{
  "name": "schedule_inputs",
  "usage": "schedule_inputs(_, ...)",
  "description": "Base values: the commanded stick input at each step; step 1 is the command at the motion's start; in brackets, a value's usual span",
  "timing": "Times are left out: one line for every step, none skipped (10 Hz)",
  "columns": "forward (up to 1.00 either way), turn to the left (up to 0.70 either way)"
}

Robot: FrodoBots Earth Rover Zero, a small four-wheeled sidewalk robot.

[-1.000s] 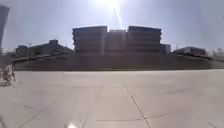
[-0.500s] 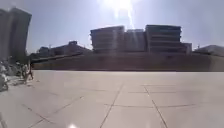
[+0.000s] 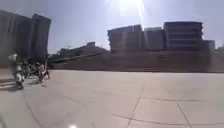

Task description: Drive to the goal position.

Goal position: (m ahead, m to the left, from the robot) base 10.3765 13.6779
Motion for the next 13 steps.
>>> schedule_inputs(1.00,0.00)
schedule_inputs(1.00,0.00)
schedule_inputs(1.00,0.20)
schedule_inputs(1.00,0.21)
schedule_inputs(1.00,0.00)
schedule_inputs(1.00,0.00)
schedule_inputs(1.00,0.00)
schedule_inputs(1.00,0.00)
schedule_inputs(1.00,0.29)
schedule_inputs(1.00,0.39)
schedule_inputs(1.00,0.40)
schedule_inputs(1.00,0.23)
schedule_inputs(1.00,0.02)
